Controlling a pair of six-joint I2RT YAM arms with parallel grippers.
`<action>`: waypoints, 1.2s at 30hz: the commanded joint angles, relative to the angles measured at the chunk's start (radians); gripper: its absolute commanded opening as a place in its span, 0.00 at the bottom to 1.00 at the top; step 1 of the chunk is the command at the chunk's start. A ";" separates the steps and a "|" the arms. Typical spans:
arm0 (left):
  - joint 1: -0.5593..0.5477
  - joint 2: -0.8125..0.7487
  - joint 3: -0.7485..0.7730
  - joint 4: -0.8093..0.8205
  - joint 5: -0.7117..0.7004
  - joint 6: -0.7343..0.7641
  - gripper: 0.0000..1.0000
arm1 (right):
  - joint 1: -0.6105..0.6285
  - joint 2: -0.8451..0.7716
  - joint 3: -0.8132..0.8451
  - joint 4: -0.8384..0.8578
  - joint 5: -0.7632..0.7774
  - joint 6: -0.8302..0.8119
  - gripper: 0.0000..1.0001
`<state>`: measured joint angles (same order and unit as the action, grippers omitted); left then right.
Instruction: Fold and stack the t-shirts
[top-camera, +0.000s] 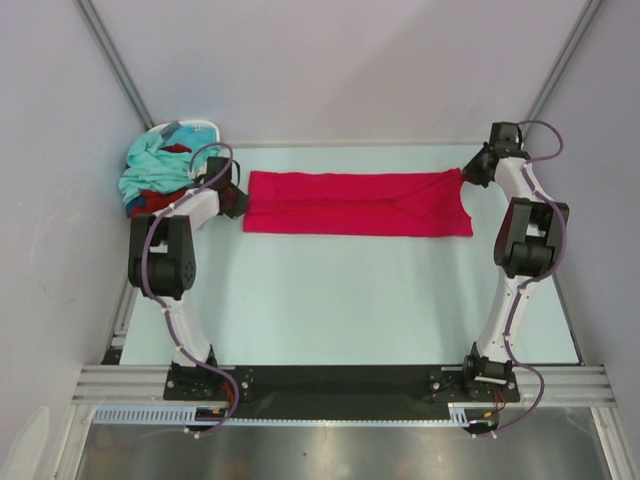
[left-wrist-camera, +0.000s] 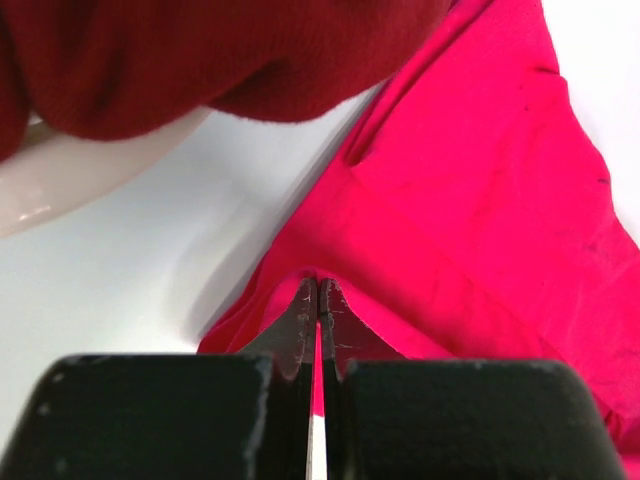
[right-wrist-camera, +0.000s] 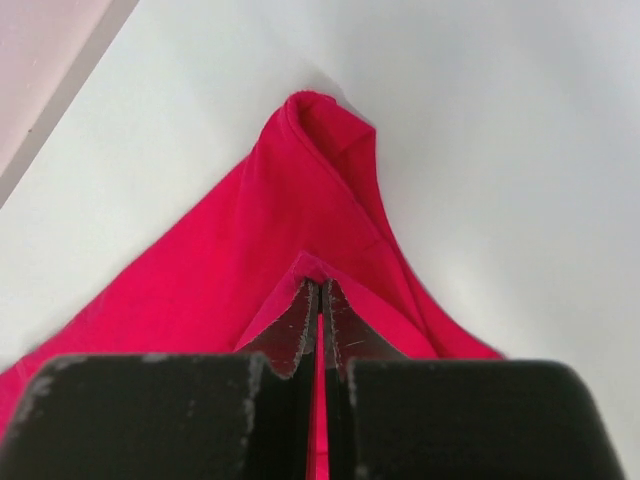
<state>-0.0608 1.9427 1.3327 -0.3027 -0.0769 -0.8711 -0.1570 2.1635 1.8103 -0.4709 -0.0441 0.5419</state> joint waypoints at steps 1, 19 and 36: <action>-0.004 0.016 0.049 0.004 -0.027 0.015 0.00 | 0.007 0.044 0.076 -0.020 0.000 -0.026 0.00; -0.005 0.068 0.091 -0.006 -0.041 0.026 0.05 | 0.022 0.177 0.221 -0.045 -0.026 -0.039 0.00; -0.045 -0.132 0.218 -0.026 0.003 0.141 1.00 | 0.028 -0.060 0.342 -0.127 -0.149 -0.088 1.00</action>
<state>-0.0769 1.9484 1.4879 -0.3378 -0.0937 -0.7910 -0.1337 2.2829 2.1059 -0.5583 -0.1543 0.4736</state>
